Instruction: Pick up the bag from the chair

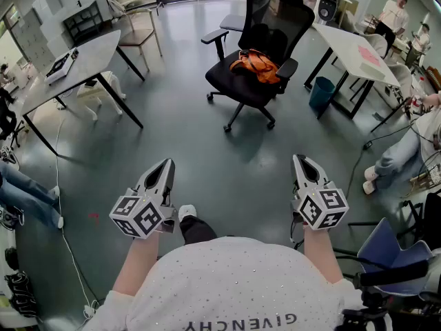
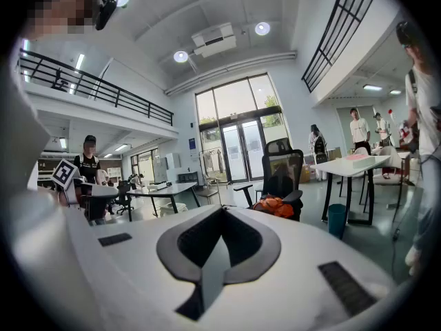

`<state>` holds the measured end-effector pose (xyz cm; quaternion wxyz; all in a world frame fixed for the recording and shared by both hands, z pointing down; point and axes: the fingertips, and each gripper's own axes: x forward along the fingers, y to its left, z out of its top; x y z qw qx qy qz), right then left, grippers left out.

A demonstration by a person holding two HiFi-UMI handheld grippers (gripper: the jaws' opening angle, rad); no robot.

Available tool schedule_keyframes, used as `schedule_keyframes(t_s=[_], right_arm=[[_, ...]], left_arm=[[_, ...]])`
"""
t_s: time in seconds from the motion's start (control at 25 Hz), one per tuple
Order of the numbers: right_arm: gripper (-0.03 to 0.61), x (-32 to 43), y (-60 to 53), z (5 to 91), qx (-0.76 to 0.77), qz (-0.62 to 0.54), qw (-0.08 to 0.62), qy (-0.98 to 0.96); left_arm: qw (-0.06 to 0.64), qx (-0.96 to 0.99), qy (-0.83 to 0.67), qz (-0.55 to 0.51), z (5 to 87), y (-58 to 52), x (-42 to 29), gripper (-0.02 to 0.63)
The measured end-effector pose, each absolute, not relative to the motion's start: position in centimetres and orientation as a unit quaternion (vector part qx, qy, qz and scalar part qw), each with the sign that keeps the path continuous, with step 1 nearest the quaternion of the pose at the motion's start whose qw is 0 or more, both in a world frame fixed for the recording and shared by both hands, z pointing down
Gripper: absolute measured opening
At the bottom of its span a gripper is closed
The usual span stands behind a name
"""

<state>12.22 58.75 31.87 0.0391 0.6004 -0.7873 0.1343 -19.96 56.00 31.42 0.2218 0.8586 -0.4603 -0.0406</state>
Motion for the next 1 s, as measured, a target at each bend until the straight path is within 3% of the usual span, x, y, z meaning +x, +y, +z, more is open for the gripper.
schedule_keyframes(t_s=[0.56,1.0], right_arm=[[-0.002,11.7,55.3,34.0,0.601,0.137,0.063,-0.785],[-0.001,11.2,43.6,35.7,0.600,0.140,0.106,-0.780]], left_arm=[[0.221,0.851,-0.476,-0.031,32.4,53.4,-20.7,0.006],[0.208,0.835,-0.506,-0.054,33.3,39.3,-21.2,0.006]])
